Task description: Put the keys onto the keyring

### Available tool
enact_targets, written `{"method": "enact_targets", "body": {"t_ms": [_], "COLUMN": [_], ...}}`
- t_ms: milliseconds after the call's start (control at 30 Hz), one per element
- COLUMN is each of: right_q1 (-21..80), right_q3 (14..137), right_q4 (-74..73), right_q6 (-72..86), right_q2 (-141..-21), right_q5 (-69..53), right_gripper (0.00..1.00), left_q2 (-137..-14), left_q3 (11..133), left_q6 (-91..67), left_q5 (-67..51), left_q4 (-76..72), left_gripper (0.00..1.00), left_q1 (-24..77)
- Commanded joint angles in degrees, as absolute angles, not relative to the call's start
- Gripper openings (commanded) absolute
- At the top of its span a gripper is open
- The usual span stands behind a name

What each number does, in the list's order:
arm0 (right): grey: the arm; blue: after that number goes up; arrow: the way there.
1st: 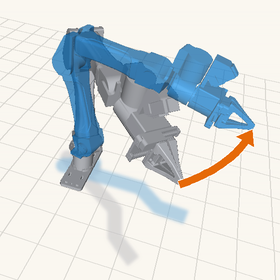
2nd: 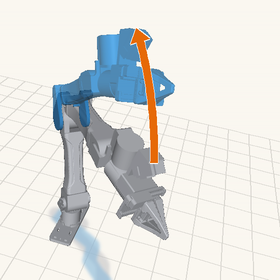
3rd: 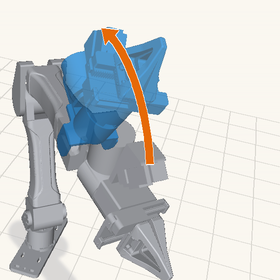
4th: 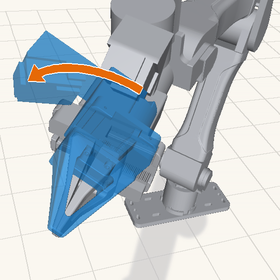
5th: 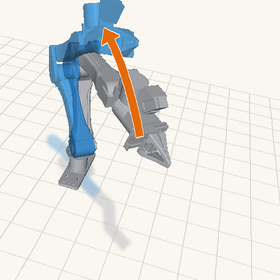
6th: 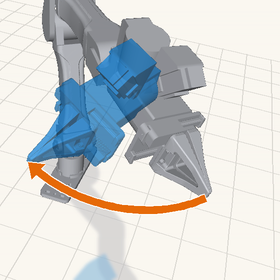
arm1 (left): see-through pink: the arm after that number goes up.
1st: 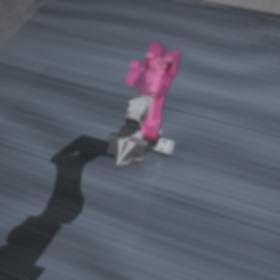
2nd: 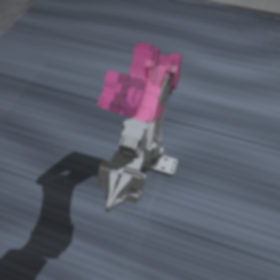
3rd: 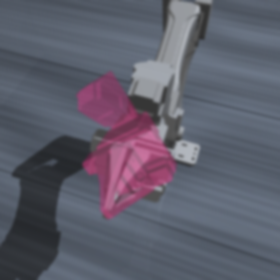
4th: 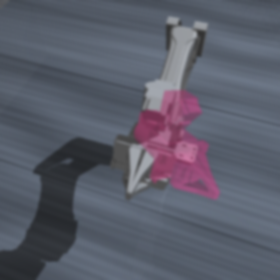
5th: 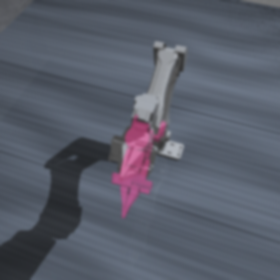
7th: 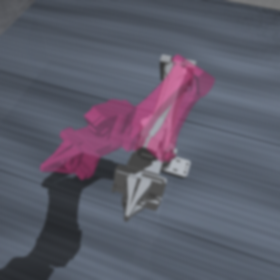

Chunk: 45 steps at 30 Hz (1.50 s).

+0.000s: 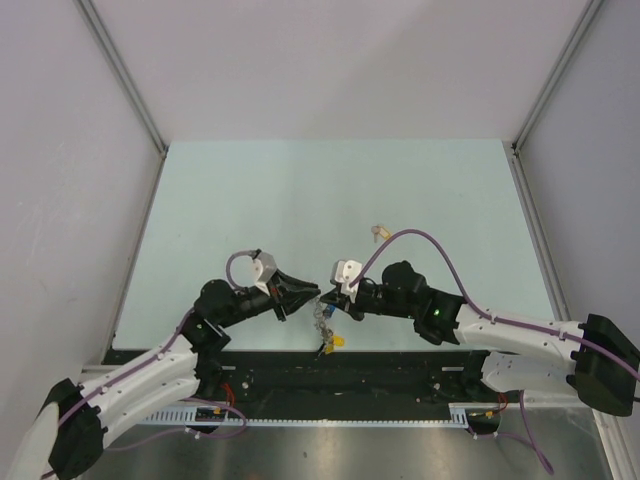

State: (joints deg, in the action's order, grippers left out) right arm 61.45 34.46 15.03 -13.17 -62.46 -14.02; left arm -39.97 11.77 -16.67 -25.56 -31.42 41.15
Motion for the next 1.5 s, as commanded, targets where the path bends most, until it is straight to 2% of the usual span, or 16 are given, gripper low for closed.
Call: {"method": "enact_targets", "body": {"t_ms": [0,267,400,567,800,1067,1467], "right_q1": [61.3,61.2,61.0,61.1,61.1,61.1,61.3], "right_q3": [35.0,36.5,37.3,37.5,37.5,37.6,37.7], "right_q4": [15.3,11.5,9.7,9.1,8.7,8.7,8.5], "right_q6": [-14.2,-16.5,-17.3,-17.6,-17.7,-17.8,-17.8], "right_q2": [-61.8,-61.7,-62.0,-61.8,-61.7,-61.9,-61.8], "right_q5": [-15.3,-16.1,-16.7,-16.8,-16.3,-16.1,-15.8], "right_gripper": [0.0,0.0,0.0,0.0,0.0,0.0,0.0], "left_q2": [-36.0,-32.0,-36.4,-46.6,-58.0,-62.1,-68.5], "left_q3": [12.2,21.6,30.9,42.8,51.8,51.9,53.2], "left_q6": [-18.2,-9.5,4.2,21.9,29.8,23.7,13.2], "left_q5": [-22.2,-19.2,-27.3,-36.8,-42.9,-44.7,-45.4], "left_q4": [-34.7,-14.5,3.1,20.3,34.8,33.7,30.5], "left_gripper": [0.31,0.45,0.53,0.56,0.52,0.42,0.34], "left_q1": [41.3,40.8,40.2,40.2,40.2,40.3,40.3]}}
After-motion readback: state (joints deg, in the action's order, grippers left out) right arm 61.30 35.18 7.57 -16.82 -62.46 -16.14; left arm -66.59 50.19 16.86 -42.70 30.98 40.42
